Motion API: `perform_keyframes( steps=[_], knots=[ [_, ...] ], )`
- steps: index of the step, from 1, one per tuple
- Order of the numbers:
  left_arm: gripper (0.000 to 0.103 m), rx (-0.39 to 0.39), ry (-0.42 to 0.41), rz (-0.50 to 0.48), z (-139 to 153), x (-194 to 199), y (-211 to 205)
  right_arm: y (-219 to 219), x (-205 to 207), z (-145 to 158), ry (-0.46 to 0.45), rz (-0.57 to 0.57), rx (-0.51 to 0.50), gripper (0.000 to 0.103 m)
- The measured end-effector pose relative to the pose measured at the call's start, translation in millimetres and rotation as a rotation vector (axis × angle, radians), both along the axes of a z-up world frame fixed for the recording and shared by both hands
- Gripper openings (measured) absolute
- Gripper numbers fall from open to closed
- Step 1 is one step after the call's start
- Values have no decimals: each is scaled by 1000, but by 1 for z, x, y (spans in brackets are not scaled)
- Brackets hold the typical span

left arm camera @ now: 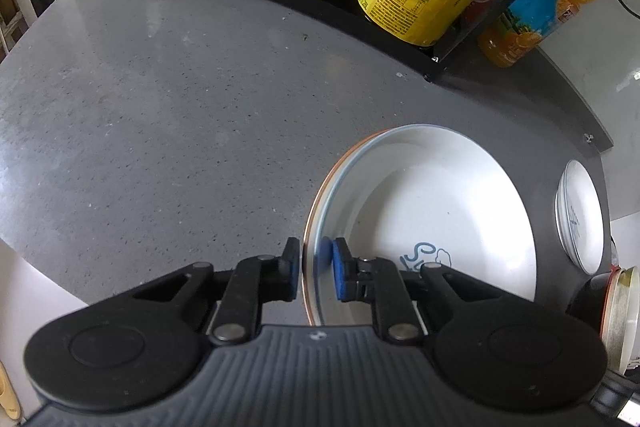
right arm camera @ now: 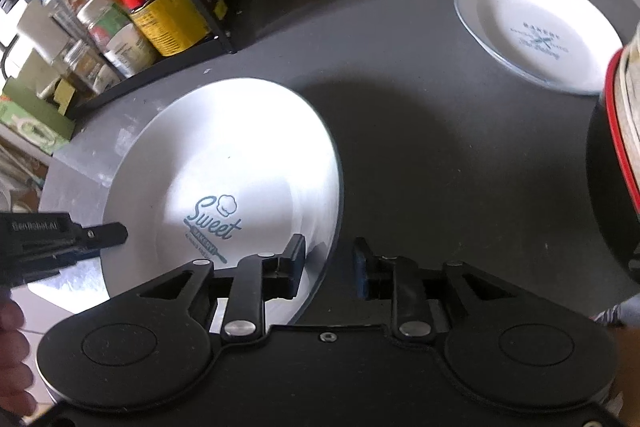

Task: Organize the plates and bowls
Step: 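Open both grippers to release the 'Sweet' plate on the flower plate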

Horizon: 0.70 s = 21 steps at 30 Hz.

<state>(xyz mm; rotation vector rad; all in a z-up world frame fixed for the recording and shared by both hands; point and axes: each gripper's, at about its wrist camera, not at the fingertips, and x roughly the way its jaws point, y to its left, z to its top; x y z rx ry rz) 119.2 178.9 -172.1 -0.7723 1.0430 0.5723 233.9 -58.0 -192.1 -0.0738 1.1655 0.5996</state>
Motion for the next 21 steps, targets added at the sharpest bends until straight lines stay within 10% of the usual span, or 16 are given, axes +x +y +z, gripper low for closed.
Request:
perform_keyframes(
  steps=[13,21],
  knots=[
    [21,20,81,-47,2,15,-2,-31,9,16,42,-67,86,48],
    [43,47,86,-85,19,21,-17,-40,11,34,25,-54,126,60]
  ],
)
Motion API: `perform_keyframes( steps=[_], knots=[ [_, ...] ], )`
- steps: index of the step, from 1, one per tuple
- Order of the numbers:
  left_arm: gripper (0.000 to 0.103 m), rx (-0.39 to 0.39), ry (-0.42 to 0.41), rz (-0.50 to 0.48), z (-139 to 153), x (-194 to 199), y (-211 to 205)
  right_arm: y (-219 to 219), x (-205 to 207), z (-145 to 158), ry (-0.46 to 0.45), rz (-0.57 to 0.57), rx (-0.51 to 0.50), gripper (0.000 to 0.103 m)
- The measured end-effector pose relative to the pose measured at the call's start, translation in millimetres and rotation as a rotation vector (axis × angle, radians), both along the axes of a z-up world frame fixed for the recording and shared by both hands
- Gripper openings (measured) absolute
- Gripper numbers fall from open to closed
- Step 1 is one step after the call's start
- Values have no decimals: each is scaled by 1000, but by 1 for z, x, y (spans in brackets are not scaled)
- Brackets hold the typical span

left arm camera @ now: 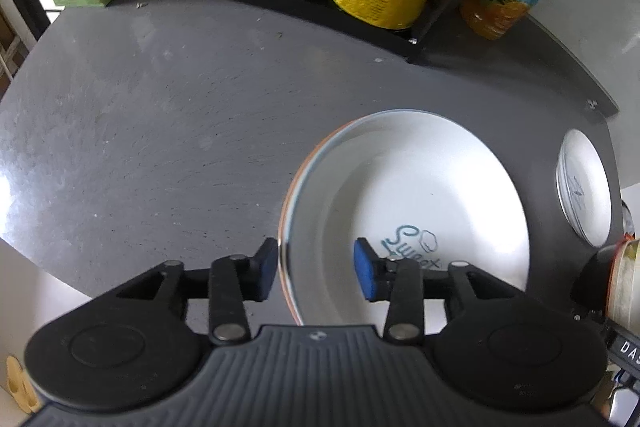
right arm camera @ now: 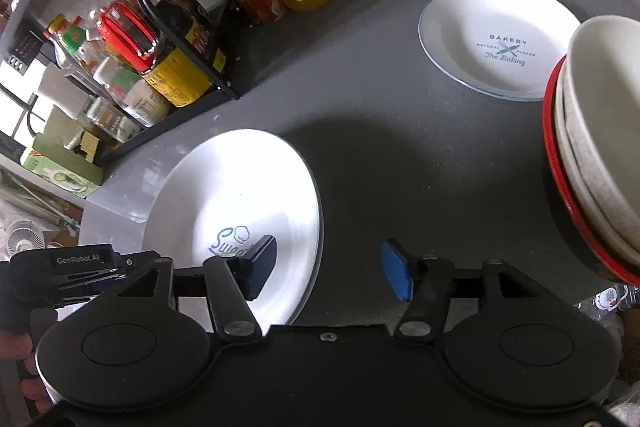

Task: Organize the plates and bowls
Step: 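Open both grippers to release the 'Sweet' plate on the flower plate, then move both grippers toward the white plate printed 'BAKERY'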

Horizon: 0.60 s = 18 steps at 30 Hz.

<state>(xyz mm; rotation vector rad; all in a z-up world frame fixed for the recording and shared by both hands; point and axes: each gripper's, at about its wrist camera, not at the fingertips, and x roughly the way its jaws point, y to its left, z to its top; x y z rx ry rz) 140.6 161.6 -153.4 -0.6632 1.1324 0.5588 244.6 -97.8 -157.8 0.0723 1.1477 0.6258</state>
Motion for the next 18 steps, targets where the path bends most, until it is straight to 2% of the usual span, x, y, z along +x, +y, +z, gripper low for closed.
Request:
perform_keyframes(
  steps=[3,6,11,18],
  knots=[
    [52,23,10,-12,7,2,-10,-1,0,6,-8,18,7,69],
    [56,25,14,-12,12,2,-20,-4,0,14,-26,38,14,79],
    [68,33,3,-12,23,-3,-39,-12,0,28,-59,76,31,90],
    [69,52,-35,19,41,-4,-72,-34,0,54,-101,110,69,101]
  ],
)
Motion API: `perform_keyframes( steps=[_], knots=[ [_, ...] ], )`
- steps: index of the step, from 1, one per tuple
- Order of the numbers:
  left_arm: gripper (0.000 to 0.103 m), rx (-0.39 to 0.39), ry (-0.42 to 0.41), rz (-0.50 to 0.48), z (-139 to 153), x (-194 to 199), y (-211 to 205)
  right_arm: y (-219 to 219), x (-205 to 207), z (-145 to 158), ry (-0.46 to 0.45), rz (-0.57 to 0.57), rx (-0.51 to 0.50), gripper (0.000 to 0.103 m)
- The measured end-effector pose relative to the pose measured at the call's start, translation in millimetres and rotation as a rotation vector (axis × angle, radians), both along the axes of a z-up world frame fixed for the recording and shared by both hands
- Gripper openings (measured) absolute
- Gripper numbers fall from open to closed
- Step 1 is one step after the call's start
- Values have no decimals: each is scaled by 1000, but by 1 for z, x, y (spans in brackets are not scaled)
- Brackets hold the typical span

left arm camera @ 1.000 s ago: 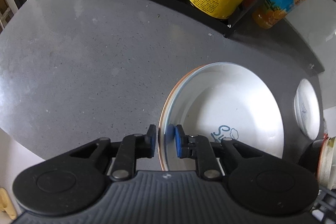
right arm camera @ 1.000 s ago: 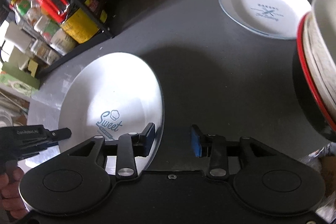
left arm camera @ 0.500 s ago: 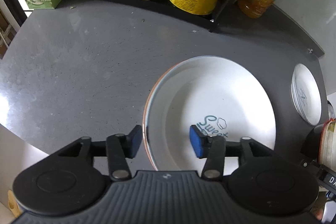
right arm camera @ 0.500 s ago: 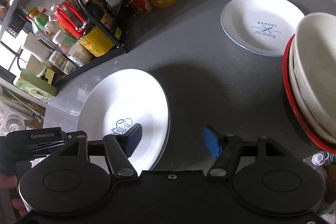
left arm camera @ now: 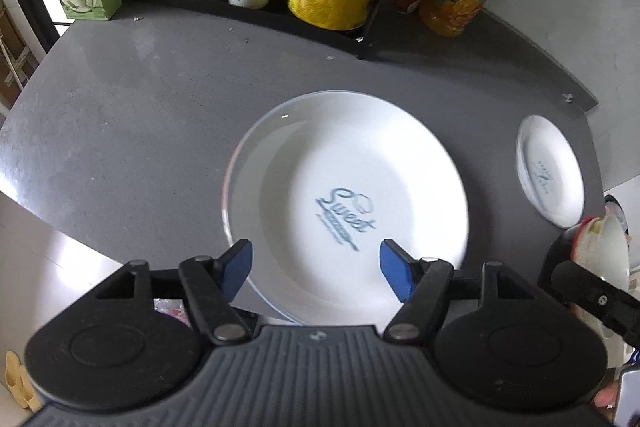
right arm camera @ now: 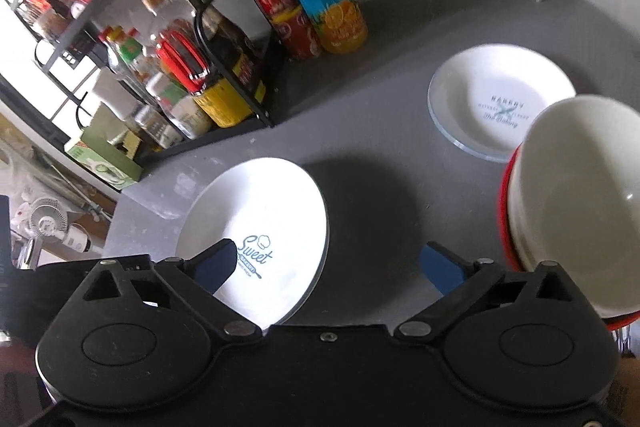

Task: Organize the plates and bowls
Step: 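Move both grippers toward the white plate printed 'BAKERY'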

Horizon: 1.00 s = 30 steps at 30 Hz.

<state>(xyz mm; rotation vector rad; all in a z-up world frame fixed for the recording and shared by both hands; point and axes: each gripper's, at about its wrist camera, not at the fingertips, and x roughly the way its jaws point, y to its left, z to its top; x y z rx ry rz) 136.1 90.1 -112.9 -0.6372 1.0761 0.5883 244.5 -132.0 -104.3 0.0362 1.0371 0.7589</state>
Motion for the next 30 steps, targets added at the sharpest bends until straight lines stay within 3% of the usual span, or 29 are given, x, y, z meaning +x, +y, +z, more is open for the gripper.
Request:
perform_keyframes(
  steps=[14,30],
  knots=[
    [69,5,-69,-29,33,32,-77,-63,21,34,-75,-36,31,103],
    [69,0,-73,-103,36,83,-105,-98,59,34,-81,-150,33,103]
  ],
)
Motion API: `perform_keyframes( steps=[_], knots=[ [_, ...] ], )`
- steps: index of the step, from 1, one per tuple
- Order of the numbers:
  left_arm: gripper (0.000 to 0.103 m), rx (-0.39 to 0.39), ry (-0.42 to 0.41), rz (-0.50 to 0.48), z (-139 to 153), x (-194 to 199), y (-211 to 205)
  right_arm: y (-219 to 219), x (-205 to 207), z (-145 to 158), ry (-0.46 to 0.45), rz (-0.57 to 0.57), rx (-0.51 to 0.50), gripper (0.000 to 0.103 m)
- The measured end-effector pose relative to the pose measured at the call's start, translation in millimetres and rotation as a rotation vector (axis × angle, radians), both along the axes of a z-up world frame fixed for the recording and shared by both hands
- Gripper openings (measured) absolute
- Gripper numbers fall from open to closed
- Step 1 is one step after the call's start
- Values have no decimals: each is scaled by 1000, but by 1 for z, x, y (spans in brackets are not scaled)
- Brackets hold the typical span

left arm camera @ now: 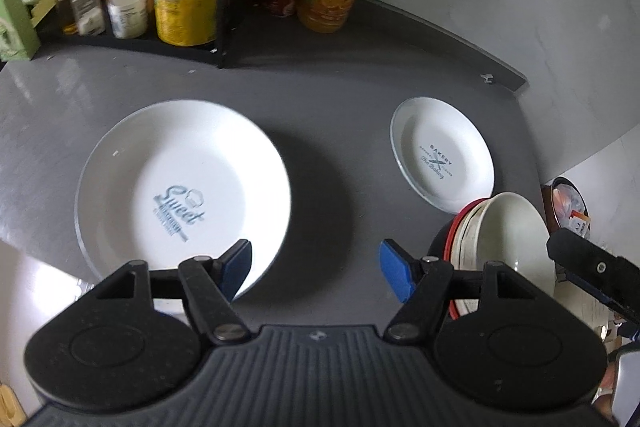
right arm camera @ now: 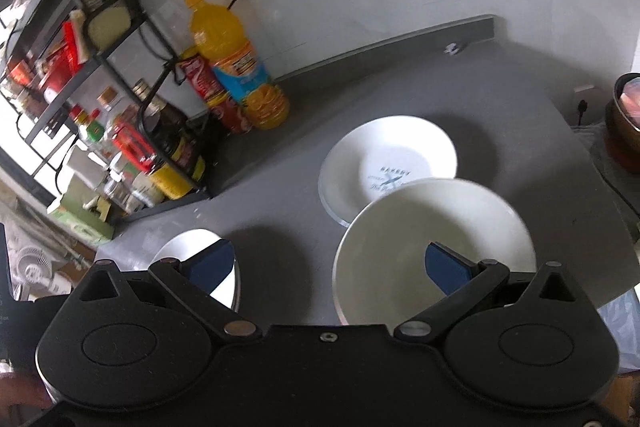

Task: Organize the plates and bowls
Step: 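Move both grippers toward the white plate printed 'BAKERY'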

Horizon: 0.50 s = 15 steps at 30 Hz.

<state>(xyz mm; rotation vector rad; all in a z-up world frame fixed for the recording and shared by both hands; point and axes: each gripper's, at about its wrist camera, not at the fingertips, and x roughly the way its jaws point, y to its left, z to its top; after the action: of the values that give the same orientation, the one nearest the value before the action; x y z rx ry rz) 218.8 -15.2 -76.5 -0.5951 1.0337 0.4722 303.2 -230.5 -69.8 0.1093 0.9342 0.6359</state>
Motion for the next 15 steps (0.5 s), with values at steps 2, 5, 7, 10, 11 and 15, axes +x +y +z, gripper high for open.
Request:
perform_keyframes(
  steps=[2,5,7,10,11,15],
  knots=[
    [69,-2,-2,-12,-2,11,1,-2,8,0,-6,-21,-1,103],
    [69,-7,-8,-37,-8,31,5,-5,23,-1,-15,-57,-12,103],
    [69,-9,-3,-44,-11,45,7,-8,34,-1,-11,-77,-22,103],
    [69,-20,-13,-52,-14,65,11,-8,51,-3,-16,-94,-42,103],
    [69,-20,-10,-59,-16,72,12,-9,56,-4,-11,-104,-47,103],
    [69,-30,-2,-74,-22,96,18,-8,77,-6,-11,-131,-67,102]
  ],
)
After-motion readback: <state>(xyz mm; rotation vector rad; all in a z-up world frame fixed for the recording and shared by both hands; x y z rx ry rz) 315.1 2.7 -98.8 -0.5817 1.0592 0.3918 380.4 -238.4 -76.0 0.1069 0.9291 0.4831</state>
